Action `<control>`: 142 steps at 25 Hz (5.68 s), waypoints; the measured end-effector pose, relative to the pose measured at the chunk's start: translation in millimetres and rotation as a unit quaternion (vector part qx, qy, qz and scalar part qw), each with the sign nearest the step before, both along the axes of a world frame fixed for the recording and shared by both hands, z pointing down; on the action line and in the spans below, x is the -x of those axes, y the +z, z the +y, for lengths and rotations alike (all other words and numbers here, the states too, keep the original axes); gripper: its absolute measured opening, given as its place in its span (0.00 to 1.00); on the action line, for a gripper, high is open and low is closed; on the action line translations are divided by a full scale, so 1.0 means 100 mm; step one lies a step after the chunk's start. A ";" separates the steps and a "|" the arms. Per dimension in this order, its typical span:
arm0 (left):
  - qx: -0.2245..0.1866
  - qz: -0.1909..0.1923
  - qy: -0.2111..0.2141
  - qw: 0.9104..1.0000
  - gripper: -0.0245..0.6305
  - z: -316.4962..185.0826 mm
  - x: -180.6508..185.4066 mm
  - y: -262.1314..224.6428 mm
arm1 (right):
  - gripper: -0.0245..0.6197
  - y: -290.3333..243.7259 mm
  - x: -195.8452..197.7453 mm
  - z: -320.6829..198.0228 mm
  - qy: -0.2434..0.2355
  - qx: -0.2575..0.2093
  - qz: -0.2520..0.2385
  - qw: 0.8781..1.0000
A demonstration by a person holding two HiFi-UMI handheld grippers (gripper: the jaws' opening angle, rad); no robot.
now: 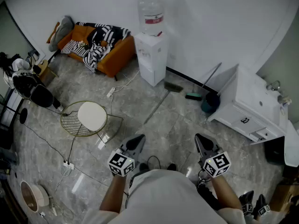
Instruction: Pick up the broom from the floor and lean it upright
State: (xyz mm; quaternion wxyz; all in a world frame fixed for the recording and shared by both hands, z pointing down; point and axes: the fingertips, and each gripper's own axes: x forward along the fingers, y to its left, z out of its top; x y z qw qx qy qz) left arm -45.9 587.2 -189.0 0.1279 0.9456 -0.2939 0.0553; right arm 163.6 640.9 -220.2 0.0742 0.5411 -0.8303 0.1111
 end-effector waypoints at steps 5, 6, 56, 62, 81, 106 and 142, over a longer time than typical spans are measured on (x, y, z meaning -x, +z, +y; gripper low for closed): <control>0.000 -0.002 0.001 1.000 0.05 0.02 -0.02 0.07 | 0.03 0.05 -0.03 -0.01 0.000 -0.001 0.001 1.000; 0.000 -0.002 0.001 1.000 0.05 0.01 -0.04 0.07 | 0.03 0.04 -0.04 -0.02 0.000 -0.001 0.001 1.000; 0.007 -0.024 0.049 0.998 0.05 -2.71 0.05 0.50 | 0.04 0.55 0.11 -2.70 0.003 0.025 -0.001 1.000; 0.018 -0.021 0.071 0.997 0.05 -3.18 0.14 0.59 | 0.04 0.61 0.29 -3.15 0.005 0.038 0.013 0.999; 0.045 0.023 0.077 0.996 0.05 -4.03 -0.19 0.78 | 0.04 1.00 0.16 -4.23 -0.036 0.069 0.011 0.997; 0.139 -0.015 -0.023 0.990 0.05 -5.22 -0.52 3.26 | 0.04 3.61 0.18 -5.85 -0.199 0.167 0.055 0.964; 0.141 -0.048 0.013 0.989 0.05 -5.49 -0.20 8.05 | 0.04 8.53 0.67 -6.38 -0.343 0.186 0.096 0.916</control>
